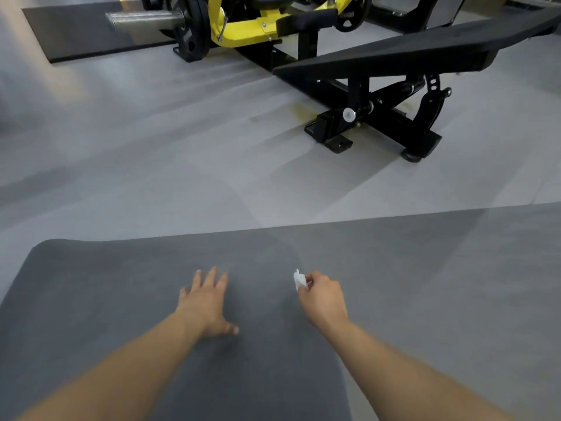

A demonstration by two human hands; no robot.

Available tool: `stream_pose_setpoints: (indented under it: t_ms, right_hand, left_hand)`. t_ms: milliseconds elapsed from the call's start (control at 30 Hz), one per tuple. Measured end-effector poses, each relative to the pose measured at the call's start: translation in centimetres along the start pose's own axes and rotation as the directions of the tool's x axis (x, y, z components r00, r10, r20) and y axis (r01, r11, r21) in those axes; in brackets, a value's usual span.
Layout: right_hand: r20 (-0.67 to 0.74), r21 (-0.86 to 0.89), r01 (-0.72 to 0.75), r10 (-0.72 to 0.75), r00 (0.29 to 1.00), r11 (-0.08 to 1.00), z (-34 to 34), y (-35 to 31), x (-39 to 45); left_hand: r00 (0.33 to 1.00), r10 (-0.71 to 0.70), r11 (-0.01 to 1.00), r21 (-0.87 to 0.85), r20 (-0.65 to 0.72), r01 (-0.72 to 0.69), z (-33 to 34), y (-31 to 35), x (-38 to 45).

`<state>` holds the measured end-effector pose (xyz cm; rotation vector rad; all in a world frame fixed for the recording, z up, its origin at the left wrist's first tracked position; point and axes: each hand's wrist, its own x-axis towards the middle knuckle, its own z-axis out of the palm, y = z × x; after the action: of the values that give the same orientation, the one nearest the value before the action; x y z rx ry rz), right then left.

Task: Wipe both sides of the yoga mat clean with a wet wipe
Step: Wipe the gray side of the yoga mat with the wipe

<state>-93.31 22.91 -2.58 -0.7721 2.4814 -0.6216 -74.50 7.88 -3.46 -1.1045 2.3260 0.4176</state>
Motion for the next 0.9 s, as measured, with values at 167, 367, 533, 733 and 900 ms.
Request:
stream_pose_setpoints:
  t_ms: [167, 367, 533, 733, 900]
  right_hand:
    - [-0.063, -0.03, 0.038, -0.039, 0.997, 0.999, 3.5, -0.7, 4.2]
    - [-0.174, -0.134, 0.165, -0.187, 0.967, 0.977, 5.6, -4.0, 10.9]
    - [-0.125, -0.158, 0.117, -0.137, 0.983, 0.98, 8.4, -5.9, 12.8]
    - [-0.202, -0.106, 0.199, -0.217, 0.955, 0.974, 11.8, -8.6, 11.5]
    - [0.085, -0.233, 0.467, -0.461, 0.883, 0.853, 11.9, -8.9, 11.9]
  left_hand:
    - [0.996, -0.067, 0.997, -0.027, 0.055, 0.068, -1.3, -1.5, 4.9]
    - [0.972, -0.101, 0.994, -0.026, 0.214, 0.109, -1.7, -2.1, 7.9]
    - [0.963, -0.095, 0.994, -0.035, 0.252, 0.107, -2.3, -2.0, 8.3]
    - [0.957, -0.079, 0.995, -0.044, 0.279, 0.094, -2.7, -1.9, 8.6]
    - [0.96, -0.08, 0.994, -0.047, 0.269, 0.096, -3.0, -2.0, 8.8]
